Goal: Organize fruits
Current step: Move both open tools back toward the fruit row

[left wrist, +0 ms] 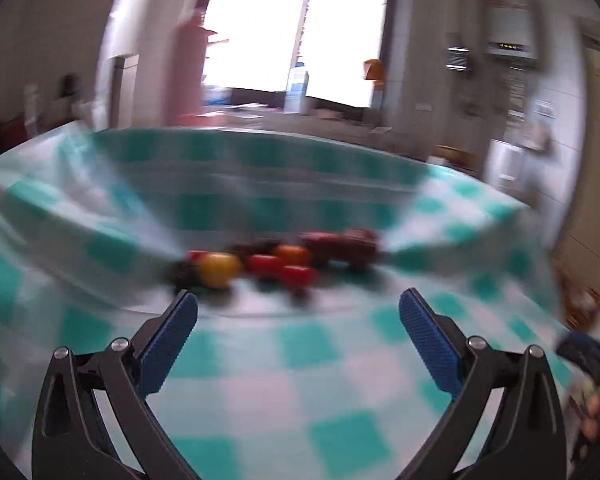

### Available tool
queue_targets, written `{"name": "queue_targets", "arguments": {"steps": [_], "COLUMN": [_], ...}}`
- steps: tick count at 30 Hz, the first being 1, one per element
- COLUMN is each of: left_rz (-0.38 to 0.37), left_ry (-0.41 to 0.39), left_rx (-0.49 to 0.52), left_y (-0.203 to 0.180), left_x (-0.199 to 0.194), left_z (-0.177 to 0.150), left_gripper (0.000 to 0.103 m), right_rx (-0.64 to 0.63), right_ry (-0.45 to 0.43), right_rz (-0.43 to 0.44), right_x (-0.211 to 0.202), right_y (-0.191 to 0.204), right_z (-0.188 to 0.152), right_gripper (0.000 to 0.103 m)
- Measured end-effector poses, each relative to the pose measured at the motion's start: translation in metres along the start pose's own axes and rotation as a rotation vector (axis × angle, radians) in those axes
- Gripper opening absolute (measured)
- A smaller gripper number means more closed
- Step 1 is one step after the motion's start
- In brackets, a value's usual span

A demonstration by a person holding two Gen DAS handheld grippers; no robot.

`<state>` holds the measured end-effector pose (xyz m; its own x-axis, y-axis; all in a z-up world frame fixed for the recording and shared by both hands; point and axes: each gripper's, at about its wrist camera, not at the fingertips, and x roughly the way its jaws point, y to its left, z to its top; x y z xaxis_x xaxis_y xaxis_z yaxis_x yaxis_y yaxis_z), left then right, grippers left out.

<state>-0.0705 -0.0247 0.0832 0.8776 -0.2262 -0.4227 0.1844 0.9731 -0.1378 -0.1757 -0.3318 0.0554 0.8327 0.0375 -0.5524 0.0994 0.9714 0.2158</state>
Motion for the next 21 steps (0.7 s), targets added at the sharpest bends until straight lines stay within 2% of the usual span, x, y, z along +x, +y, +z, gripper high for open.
{"name": "queue_targets", "arguments": {"steps": [2, 5, 9, 12, 17, 21], "left_rz": [0.089, 0.14, 0.12, 0.078, 0.121, 0.124], "left_ry": [0.037, 0.056, 0.056, 0.067, 0.069, 0.088], "left_rx": [-0.077, -0.21, -0.352, -0.475, -0.465, -0.445], "left_y": [0.038, 0.085, 0.126, 0.146, 0.142, 0.135], "left_x": [0.025, 0.047, 0.047, 0.046, 0.041, 0.041], "left_z": [0.014, 0.024, 0.01, 0.003, 0.003, 0.002], "left_gripper": [0.101, 0.101, 0.101, 0.101, 0.101, 0.101], "right_rx": [-0.044, -0.111, -0.14, -0.137, -0.163, -0.222], "right_ry": [0.045, 0.125, 0.179, 0.22, 0.277, 0.302], "right_rz": [0.008, -0.024, -0.058, -0.086, -0.141, -0.188], "right_x": [0.027, 0.081, 0.138, 0.178, 0.237, 0.27], "right_y": [0.025, 0.052, 0.072, 0.081, 0.102, 0.119], "right_z": [0.007, 0.021, 0.048, 0.063, 0.081, 0.087], "right_gripper": [0.089, 0.089, 0.089, 0.089, 0.089, 0.089]}}
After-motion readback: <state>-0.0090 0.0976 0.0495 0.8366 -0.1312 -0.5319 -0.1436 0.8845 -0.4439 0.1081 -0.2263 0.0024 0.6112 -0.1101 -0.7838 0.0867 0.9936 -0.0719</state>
